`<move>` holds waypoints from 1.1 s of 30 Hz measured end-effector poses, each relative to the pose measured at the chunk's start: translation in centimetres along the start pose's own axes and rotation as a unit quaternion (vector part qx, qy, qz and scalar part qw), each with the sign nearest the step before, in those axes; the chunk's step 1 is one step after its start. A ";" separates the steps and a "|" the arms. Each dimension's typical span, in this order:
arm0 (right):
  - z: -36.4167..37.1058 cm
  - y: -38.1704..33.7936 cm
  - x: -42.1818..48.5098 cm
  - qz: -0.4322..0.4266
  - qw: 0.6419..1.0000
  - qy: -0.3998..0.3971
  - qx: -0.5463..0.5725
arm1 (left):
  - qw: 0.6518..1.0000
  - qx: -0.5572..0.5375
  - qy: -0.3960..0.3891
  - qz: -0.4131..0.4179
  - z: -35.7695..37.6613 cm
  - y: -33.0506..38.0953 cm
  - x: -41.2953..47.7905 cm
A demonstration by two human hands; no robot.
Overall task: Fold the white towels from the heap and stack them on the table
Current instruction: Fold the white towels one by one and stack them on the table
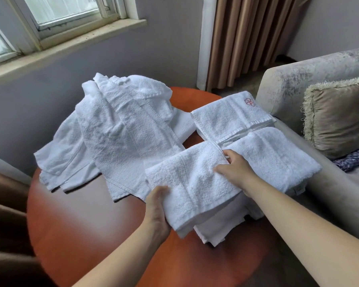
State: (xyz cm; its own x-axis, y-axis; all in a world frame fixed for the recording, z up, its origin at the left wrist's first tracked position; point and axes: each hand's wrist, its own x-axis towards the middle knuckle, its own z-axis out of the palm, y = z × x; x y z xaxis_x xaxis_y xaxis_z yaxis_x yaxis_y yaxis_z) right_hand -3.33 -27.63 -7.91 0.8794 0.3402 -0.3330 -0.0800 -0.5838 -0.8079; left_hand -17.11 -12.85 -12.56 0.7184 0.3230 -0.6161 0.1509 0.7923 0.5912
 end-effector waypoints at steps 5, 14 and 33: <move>-0.1 -0.7 0.6 0.023 1.000 0.007 -0.002 | 0.999 0.011 -0.024 -0.036 0.6 0.7 0.5; -1.6 -4.1 3.1 -0.013 0.996 0.058 -0.073 | 0.998 0.034 -0.050 -0.003 3.0 4.6 3.7; -15.8 -4.0 15.3 -0.067 0.992 0.094 0.056 | 0.995 0.036 -0.066 0.069 20.4 4.4 11.9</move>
State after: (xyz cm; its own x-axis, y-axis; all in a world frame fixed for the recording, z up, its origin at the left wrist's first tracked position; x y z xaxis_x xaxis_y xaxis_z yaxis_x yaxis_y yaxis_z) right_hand 17.89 -31.74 -2.07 0.9568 0.2594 -0.1313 0.0007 -0.4539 -0.8911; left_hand 5.97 -16.15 -6.67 0.8176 0.3523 -0.4554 0.0890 0.7042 0.7044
